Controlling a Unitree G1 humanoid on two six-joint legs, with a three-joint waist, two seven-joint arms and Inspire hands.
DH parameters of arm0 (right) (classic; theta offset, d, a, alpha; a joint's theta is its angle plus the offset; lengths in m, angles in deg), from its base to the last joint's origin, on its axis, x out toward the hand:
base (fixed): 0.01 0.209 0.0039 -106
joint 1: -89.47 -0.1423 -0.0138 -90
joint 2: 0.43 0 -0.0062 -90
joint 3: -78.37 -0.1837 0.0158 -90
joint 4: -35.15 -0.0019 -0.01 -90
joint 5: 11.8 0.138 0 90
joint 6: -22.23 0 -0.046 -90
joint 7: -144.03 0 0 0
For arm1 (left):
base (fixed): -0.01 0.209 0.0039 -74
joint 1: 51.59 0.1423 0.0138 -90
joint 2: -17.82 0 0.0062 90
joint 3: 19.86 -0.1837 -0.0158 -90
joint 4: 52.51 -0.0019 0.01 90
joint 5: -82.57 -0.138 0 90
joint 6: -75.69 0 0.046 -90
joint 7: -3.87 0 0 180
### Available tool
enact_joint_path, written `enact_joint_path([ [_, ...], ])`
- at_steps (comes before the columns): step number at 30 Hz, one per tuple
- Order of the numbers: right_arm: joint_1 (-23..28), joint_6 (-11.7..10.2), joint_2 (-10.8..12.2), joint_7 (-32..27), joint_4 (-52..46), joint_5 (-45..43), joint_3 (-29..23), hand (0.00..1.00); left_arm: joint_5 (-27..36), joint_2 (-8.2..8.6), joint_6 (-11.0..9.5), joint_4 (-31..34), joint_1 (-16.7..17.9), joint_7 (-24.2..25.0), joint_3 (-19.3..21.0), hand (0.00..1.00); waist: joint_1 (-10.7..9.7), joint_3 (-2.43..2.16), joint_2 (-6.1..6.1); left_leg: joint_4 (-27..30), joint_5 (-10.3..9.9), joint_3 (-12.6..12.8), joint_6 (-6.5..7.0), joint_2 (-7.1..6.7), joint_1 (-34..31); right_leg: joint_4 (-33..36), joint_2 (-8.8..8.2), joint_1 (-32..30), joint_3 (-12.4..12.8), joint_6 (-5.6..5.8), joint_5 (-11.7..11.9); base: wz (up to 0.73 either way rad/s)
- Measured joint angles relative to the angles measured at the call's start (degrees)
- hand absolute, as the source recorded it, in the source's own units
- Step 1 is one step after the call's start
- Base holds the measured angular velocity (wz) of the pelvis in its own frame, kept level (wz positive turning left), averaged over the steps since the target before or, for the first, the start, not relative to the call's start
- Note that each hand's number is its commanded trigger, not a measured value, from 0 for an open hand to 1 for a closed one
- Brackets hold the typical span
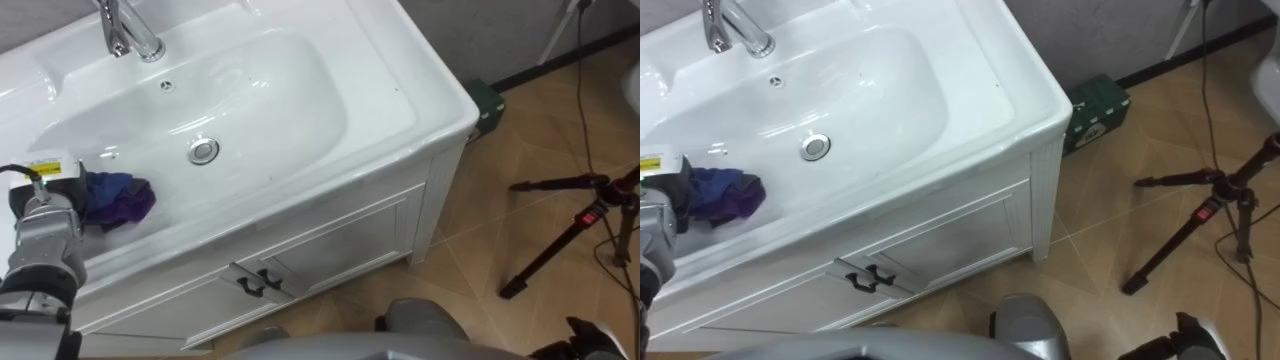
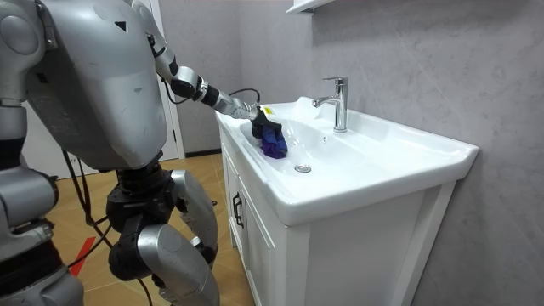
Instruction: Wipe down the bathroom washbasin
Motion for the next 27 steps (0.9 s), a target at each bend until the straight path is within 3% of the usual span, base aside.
enact_joint_path([
  [5, -1.95, -1.88, 1.14, -0.17, 1.53, -1.18, 1.31, 0.00, -1.38, 3.50, 1.12, 6.39, 0.00, 2.81, -3.50, 1.00, -1.38, 0.24, -1.09, 0.12, 0.00, -0.06, 0.00, -0.19, -0.80, -0.46, -0.10, -0.27, -0.03, 0.83, 0.04, 0.10],
  [11, -2.92, -1.82, 2.20, 0.22, 3.88, -0.99, 5.59, 0.00, -0.46, 7.08, 3.25, 9.69, -1.61, 6.11, -7.71, 1.00, -2.96, 0.20, -1.15, -1.95, 0.05, -0.07, 0.08, -1.08, 0.36, -1.94, -0.78, 0.37, -0.12, 1.70, 0.94, -0.03],
  [15, -3.56, -1.42, 2.66, 0.32, 3.92, -0.89, 7.19, 0.00, 0.98, 8.27, 3.41, 12.03, -2.27, 8.49, -10.38, 1.00, -3.84, 0.16, -1.19, -2.76, 0.02, 0.47, 0.20, -1.40, 1.33, -2.85, -1.09, 0.85, 0.00, 2.38, 1.33, 0.00],
  [17, -3.77, -1.43, 3.30, 0.31, 3.93, -1.40, 7.16, 0.00, 1.01, 9.68, 3.42, 12.48, -3.29, 10.30, -10.25, 1.00, -4.17, 0.07, -1.34, -2.92, 0.01, 1.62, 0.24, -1.41, 1.52, -3.03, -1.32, 1.01, 0.02, 2.70, 1.43, 0.02],
  [21, -3.78, -1.43, 4.43, 0.40, 3.94, -1.55, 7.23, 0.00, 1.38, 10.50, 3.42, 13.28, -4.10, 13.05, -10.30, 1.00, -4.55, 0.09, -1.45, -2.82, -0.17, 1.66, 0.56, -1.38, 1.96, -3.48, -1.36, 1.78, -0.12, 2.94, 1.53, 0.02],
  [27, -3.73, -1.53, 4.36, 0.55, 3.81, -1.01, 7.44, 0.00, 8.33, 10.55, 3.36, 15.05, -4.31, 16.20, -10.25, 1.00, -5.49, 0.12, -1.52, -2.73, -0.29, 2.36, 0.82, -1.41, 3.25, -3.95, -1.06, 2.89, 1.44, 3.70, 1.27, -0.07],
])
